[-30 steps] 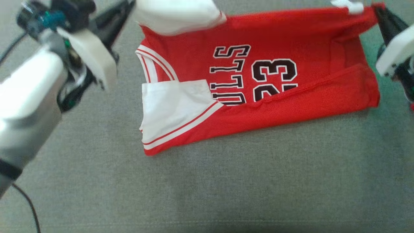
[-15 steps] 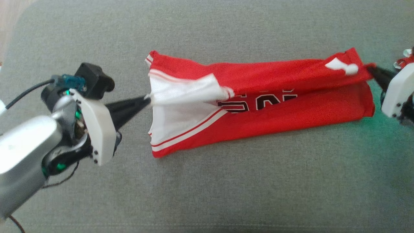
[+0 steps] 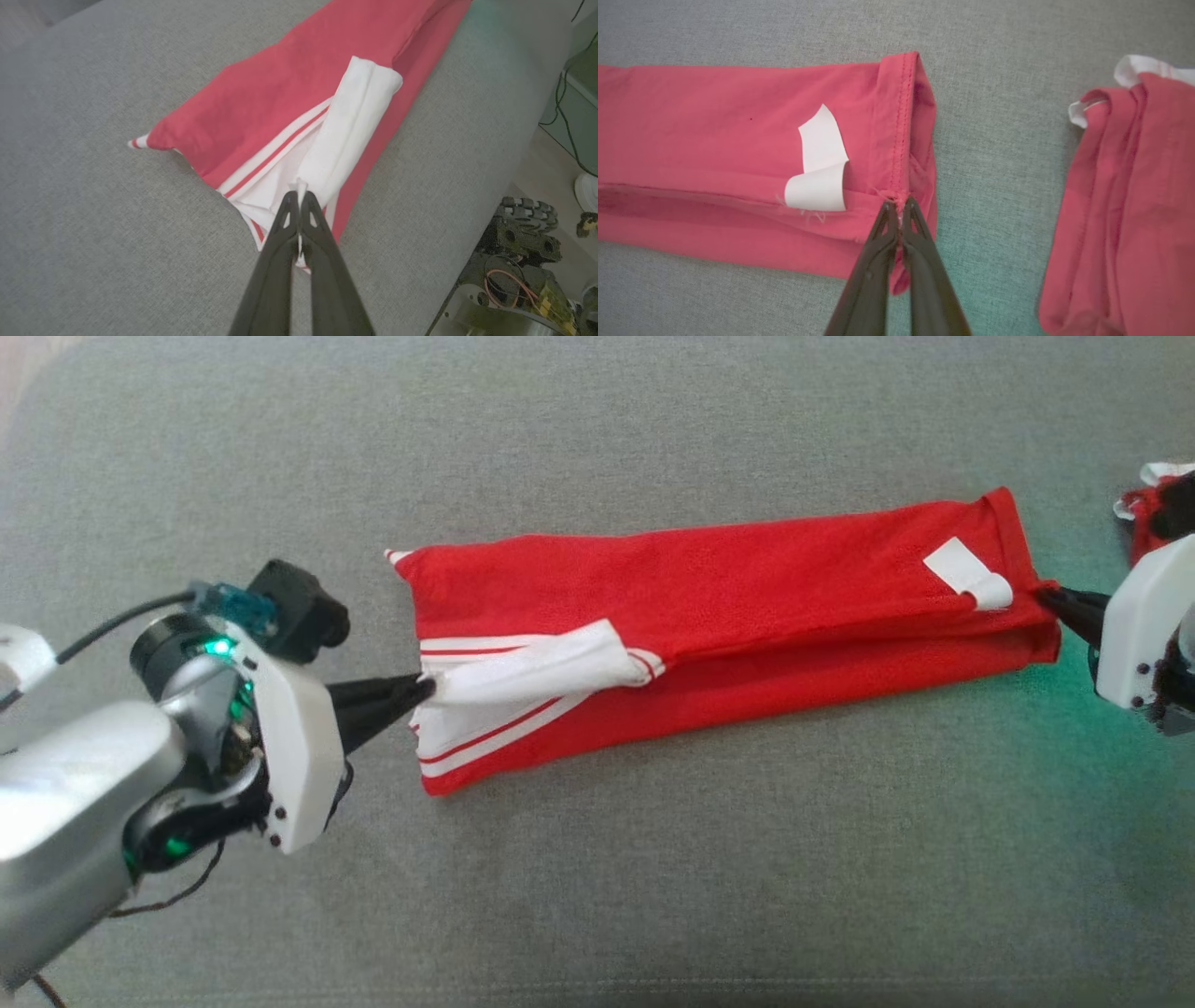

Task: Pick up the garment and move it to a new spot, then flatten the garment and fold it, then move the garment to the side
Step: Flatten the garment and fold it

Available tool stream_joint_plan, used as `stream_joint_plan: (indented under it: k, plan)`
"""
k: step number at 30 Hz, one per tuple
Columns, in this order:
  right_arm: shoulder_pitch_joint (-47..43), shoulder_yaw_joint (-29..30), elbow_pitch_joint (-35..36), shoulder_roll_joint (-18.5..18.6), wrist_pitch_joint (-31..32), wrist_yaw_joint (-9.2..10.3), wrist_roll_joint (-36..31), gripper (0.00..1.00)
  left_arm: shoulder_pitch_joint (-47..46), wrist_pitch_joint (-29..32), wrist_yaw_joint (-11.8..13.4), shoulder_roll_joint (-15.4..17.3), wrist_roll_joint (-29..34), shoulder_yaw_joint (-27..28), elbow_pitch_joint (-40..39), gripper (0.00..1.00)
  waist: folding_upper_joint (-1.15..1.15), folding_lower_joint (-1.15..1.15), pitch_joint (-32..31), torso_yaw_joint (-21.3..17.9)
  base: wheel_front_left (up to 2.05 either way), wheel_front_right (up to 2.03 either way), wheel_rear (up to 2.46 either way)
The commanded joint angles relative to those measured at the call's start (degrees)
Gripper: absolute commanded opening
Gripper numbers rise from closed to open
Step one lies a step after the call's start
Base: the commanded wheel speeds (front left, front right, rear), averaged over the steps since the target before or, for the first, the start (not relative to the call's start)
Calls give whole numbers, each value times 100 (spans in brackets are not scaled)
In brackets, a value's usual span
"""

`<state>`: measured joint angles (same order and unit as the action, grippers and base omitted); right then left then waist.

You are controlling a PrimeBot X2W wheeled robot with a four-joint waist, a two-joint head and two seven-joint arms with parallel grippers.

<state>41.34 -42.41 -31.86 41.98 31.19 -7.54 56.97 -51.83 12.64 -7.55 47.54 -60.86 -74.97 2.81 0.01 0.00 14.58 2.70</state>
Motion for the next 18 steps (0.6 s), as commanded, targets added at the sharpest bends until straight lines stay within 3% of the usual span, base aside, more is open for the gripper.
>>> stream_joint_plan:
  k: [1, 3, 4, 5, 6, 11, 18]
  plan:
    - [-162, 23, 151, 185, 56, 5, 38, 0, -114, 49, 7, 191, 50, 277, -43, 0, -1, 0, 17, -23, 0, 0, 0]
    - [-195, 54, 124, 150, 155, 5, 84, 0, -95, 95, 7, 161, 135, 252, 24, 2, -1, 0, 16, -45, 0, 0, 0]
    - [-197, 93, 82, 128, 172, 5, 79, 22, -80, 93, 7, 145, 195, 245, 88, 84, -1, 0, 8, -59, 0, 0, 0]
    - [-197, 93, 82, 128, 172, 5, 79, 22, -80, 93, 7, 145, 195, 245, 88, 84, -1, 0, 8, -59, 0, 0, 0]
    - [-203, 138, 10, 94, 213, 5, 81, 100, -58, 81, 7, 122, 254, 238, 156, 100, -1, 0, -7, -74, 0, 0, 0]
    - [-202, 342, -82, -35, 304, 5, 77, 100, 49, -309, 244, -51, 422, 326, 495, 100, -1, 0, -149, -163, 0, 0, 0]
    - [-171, 935, 216, -340, -187, 5, 230, 100, 200, -1590, 1253, -368, 459, 991, 942, 100, -1, 0, -406, -300, 0, 0, 0]
